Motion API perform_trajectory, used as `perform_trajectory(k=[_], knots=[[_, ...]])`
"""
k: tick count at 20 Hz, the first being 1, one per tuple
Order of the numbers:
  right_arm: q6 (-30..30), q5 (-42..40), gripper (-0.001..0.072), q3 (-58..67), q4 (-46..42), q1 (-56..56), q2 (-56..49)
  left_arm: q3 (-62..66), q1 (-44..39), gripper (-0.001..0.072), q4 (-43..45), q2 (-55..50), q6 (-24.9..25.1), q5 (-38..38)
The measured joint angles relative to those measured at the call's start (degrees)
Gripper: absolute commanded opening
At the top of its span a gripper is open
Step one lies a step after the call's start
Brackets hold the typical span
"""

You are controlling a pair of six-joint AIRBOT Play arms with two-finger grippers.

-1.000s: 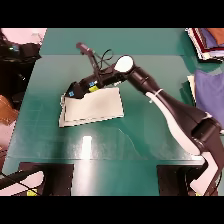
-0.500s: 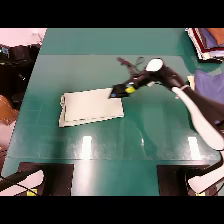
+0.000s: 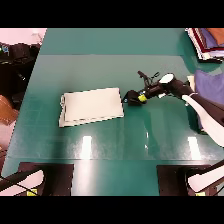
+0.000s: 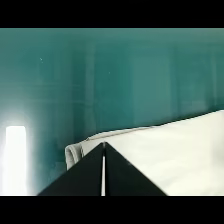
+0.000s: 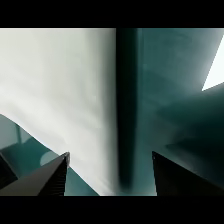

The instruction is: Fold the shirts.

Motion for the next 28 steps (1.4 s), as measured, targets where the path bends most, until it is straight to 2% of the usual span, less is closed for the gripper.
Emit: perform_trajectory(k=[1, 2, 3, 4, 5, 6, 8, 12, 15, 22, 28], knots=[[-0.15, -0.11, 0.0549, 1.68, 1.70, 1.14, -2.03, -0.13, 0.00, 0.0026, -0.26, -0.04, 0.00, 0.07], [-0.22, -0.11, 0.0443, 3.41, 3.26, 2.23, -3.87, -0.26, 0.00, 0.0026, -0.48, -0.07, 0.00, 0.15], [-0.33, -0.20, 0.0402, 5.46, 4.59, 3.48, -5.95, -0.50, 0.00, 0.0026, -0.83, -0.09, 0.00, 0.31], [-0.35, -0.20, 0.0329, 7.45, 5.66, 4.52, -7.72, -0.81, 0.00, 0.0026, -1.18, -0.11, 0.00, 0.37], [-0.48, -0.44, 0.0167, 9.68, 6.38, 5.64, -9.31, -1.18, 0.00, 0.0025, -1.57, -0.13, 0.02, 0.46], [-0.52, -0.44, 0.0057, 11.80, 7.08, 6.58, -10.73, -1.62, 0.00, 0.0025, -1.88, -0.13, 0.22, 0.72], [-1.18, -0.37, 0.0017, 15.47, 8.09, 7.74, -12.26, -2.51, 0.00, 0.0025, -2.82, -0.13, 0.52, 1.31], [-1.99, -0.02, 0.0016, 21.70, 7.76, 6.12, -12.50, -3.50, -2.05, 0.0025, -4.17, -0.13, 0.92, 2.14], [-0.72, 0.04, 0.0016, 23.65, 5.46, 0.39, -9.05, -3.72, -6.25, 0.0025, -4.55, -0.13, 1.01, 2.97], [5.11, -2.47, 0.0016, 23.65, -6.51, -24.04, 4.22, -3.82, -17.42, 0.0025, -4.72, -0.13, 1.07, 6.69], [7.08, -4.70, 0.0016, 23.61, -10.71, -44.50, 9.03, -3.82, -22.12, 0.0025, -4.83, -0.13, 0.90, 9.64]])
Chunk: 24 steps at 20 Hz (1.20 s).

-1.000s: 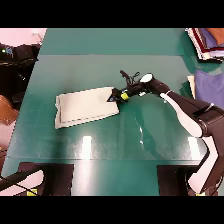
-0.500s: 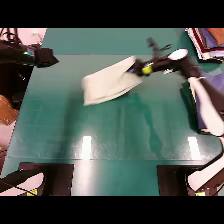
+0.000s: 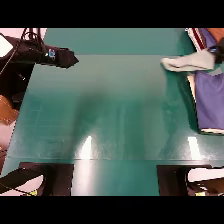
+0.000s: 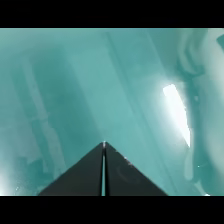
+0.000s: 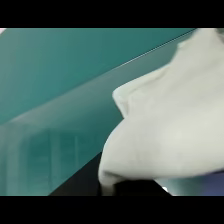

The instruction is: Fold the shirts.

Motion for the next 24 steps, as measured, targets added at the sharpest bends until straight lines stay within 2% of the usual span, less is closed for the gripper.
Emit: perform_trajectory(k=[5, 8, 11, 14, 18, 24], knots=[[0.33, -1.33, 0.0016, 1.25, -0.35, -7.19, 0.35, 0.00, -0.96, 0.0025, -0.15, 0.00, -0.94, 0.94], [0.35, -1.73, 0.0016, 6.75, -0.55, -8.96, 0.50, 0.00, -1.11, 0.0026, -0.15, 0.00, -1.33, 1.16], [0.39, 0.70, 0.0016, 13.55, -0.79, -9.51, 1.53, 0.00, -1.16, 0.0026, -0.15, 0.00, -1.44, 1.16], [1.31, 3.04, 0.0016, 14.56, -2.91, -9.77, 4.87, 0.00, -1.16, 0.0026, -0.15, 0.00, -1.44, 1.14], [1.95, 6.64, 0.0016, 7.74, -7.96, -10.40, 11.69, -0.02, -1.18, 0.0026, -0.02, 0.00, -1.33, 0.20], [2.69, 13.53, 0.0017, -12.61, -11.23, -17.00, 23.43, -0.02, -1.16, 0.0026, 0.11, 0.00, -1.03, -1.27]])
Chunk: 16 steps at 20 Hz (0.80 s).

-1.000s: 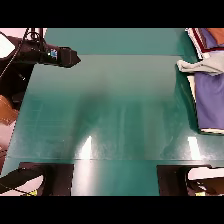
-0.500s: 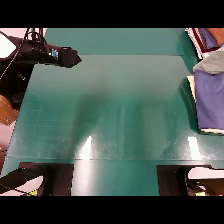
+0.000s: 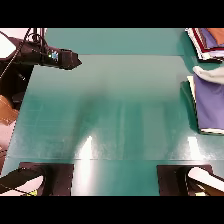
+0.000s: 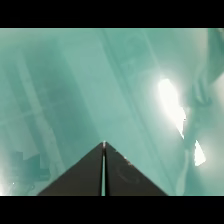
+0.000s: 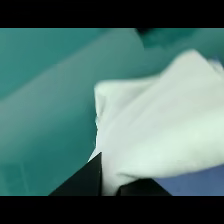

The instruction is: Fold the shirts.

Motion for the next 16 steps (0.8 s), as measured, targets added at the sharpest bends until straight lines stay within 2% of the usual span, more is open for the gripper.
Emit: perform_trajectory(k=[3, 4, 6, 7, 11, 13, 16], knots=[[0.02, 2.08, 0.0023, -12.09, -3.98, -4.07, 6.45, 0.00, 0.00, 0.0026, 0.04, 0.00, 0.26, -0.22], [0.02, 2.58, 0.0097, -15.74, -5.40, -5.11, 8.41, 0.00, 0.00, 0.0026, 0.04, 0.00, 0.46, -0.26], [0.02, 3.34, 0.0484, -22.47, -8.63, -7.19, 11.93, 0.00, -0.02, 0.0026, 0.07, 0.00, 0.81, -0.39], [0.02, 3.45, 0.0601, -25.38, -10.23, -8.20, 13.35, 0.00, 0.00, 0.0026, 0.07, 0.00, 0.92, -0.44], [0.61, 3.89, 0.0600, -30.60, -14.16, -12.13, 17.20, 0.00, 0.00, 0.0026, 0.07, 0.00, 1.31, -0.59], [1.11, 3.78, 0.0599, -29.51, -12.24, -12.33, 18.43, 0.00, 0.00, 0.0026, 0.07, 0.00, 1.46, -0.63], [1.31, 3.56, 0.0598, -25.09, -6.82, -6.88, 18.78, 0.00, 0.00, 0.0026, 0.09, 0.00, 1.55, -0.46]])
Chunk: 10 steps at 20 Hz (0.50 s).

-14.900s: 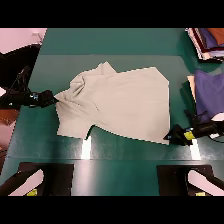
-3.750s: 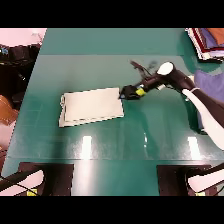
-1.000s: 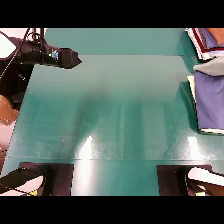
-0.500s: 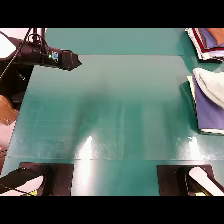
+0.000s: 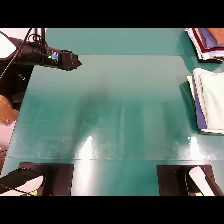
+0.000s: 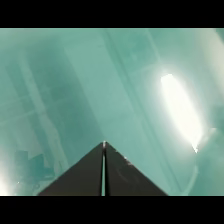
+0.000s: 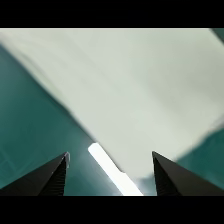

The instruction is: Fold the shirts.

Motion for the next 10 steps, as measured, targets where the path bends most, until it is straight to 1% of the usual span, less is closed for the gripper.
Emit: perform_trajectory(k=[4, 5, 6, 7, 8, 10], knots=[[0.20, -0.11, 0.0587, 6.19, 3.61, 15.08, -2.58, 0.00, 0.00, 0.0026, 0.02, 0.00, 0.02, 0.35], [0.20, -0.11, 0.0499, 7.45, 4.09, 19.15, -3.61, 0.00, 0.00, 0.0026, 0.02, 0.00, 0.02, 0.57], [0.17, -0.11, 0.0310, 8.79, 4.31, 23.34, -4.79, 0.00, 0.00, 0.0026, 0.04, 0.00, 0.02, 0.81], [0.17, -0.13, 0.0146, 9.94, 4.44, 27.04, -5.97, 0.00, 0.00, 0.0026, 0.04, 0.00, 0.02, 1.14], [-0.15, -0.13, 0.0018, 11.08, 4.61, 30.58, -7.19, 0.00, 0.00, 0.0026, 0.04, 0.00, 0.02, 1.36], [-1.07, -0.13, 0.0018, 13.29, 4.85, 36.79, -9.57, 0.00, 0.00, 0.0026, 0.04, 0.00, 0.04, 1.75]])
